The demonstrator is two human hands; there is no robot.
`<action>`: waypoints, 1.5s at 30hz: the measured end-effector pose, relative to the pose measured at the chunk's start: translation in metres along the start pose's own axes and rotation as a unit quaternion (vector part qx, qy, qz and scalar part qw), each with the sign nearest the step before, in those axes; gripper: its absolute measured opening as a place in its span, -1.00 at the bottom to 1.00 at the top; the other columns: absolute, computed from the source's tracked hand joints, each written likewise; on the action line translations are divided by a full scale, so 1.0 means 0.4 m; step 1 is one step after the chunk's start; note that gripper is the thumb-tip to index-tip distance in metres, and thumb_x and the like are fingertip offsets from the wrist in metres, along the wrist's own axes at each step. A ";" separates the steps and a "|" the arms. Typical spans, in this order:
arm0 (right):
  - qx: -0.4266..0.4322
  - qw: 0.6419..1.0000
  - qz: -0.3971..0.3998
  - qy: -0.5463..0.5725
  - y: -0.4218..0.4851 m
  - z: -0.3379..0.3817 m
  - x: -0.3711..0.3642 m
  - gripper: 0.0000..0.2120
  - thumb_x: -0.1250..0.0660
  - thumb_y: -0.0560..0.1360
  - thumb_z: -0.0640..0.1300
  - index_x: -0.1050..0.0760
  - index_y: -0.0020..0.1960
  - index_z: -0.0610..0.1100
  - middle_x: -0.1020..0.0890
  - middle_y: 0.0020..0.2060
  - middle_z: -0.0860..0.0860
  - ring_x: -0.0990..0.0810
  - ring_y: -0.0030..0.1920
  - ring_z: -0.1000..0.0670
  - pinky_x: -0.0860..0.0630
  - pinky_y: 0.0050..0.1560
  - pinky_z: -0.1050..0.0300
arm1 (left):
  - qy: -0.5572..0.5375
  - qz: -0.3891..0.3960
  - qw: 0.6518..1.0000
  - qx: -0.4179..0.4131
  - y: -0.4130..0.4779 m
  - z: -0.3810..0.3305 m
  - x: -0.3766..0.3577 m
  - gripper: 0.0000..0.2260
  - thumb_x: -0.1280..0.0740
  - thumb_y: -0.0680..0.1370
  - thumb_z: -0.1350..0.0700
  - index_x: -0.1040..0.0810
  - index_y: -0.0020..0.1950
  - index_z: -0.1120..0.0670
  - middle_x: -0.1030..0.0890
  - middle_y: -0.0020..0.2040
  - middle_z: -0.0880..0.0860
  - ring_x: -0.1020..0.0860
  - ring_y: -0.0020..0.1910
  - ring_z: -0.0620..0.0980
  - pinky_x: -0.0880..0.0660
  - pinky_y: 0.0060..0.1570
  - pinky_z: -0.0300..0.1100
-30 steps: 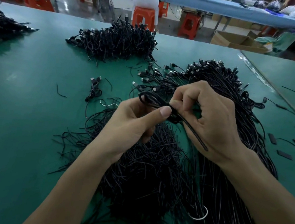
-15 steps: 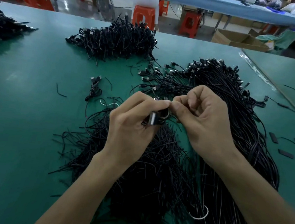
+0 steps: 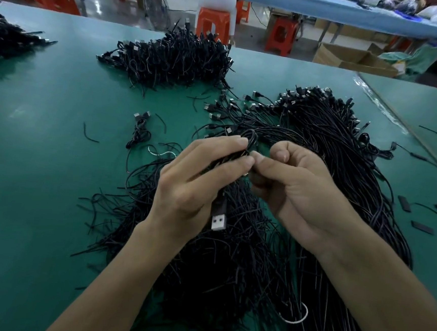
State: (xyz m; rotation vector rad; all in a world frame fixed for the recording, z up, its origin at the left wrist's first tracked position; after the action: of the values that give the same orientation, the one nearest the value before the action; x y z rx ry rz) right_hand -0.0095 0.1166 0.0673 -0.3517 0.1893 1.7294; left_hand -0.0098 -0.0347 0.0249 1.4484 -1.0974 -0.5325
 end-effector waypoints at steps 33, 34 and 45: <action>-0.114 0.678 -0.071 -0.723 0.063 -0.135 0.251 -0.64 -0.28 0.62 -0.06 -0.38 0.37 -0.15 -0.55 0.09 -0.09 -0.57 0.03 -0.10 -0.58 0.04 -0.05 | 0.214 0.206 0.822 0.485 0.035 0.397 0.021 -0.72 -0.34 0.60 0.18 -0.55 0.32 0.05 -0.54 0.31 0.14 -0.54 0.19 0.13 -0.52 0.16 0.03; -0.131 0.665 -0.070 -0.732 0.063 -0.143 0.248 -0.67 -0.28 0.62 -0.08 -0.38 0.33 -0.17 -0.55 0.02 -0.09 -0.57 -0.07 -0.11 -0.59 -0.05 -0.04 | 0.194 0.208 0.832 0.475 0.038 0.377 0.010 -0.74 -0.35 0.59 0.20 -0.57 0.28 0.03 -0.58 0.27 0.09 -0.56 0.18 0.08 -0.53 0.18 0.04; -0.169 0.698 -0.096 -0.689 0.091 -0.141 0.250 -0.67 -0.26 0.60 -0.12 -0.40 0.31 -0.24 -0.56 0.04 -0.14 -0.62 -0.06 -0.17 -0.62 -0.06 -0.11 | 0.019 0.278 0.854 0.439 0.017 0.213 -0.089 -0.82 -0.37 0.59 0.21 -0.58 0.02 -0.09 -0.58 -0.08 -0.19 -0.57 -0.05 -0.21 -0.56 0.11 -0.08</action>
State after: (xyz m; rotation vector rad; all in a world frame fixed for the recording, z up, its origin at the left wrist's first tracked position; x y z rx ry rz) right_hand -0.0535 0.1847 -0.0220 0.7079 -1.2330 1.3917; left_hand -0.0993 -0.0471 0.0037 1.7546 -1.7609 0.4927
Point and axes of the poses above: each hand's wrist, its own y-axis towards the middle knuckle, its own x-axis out of the back of the hand, z = x × y, the point moved 2 cm from there along y, towards the middle knuckle
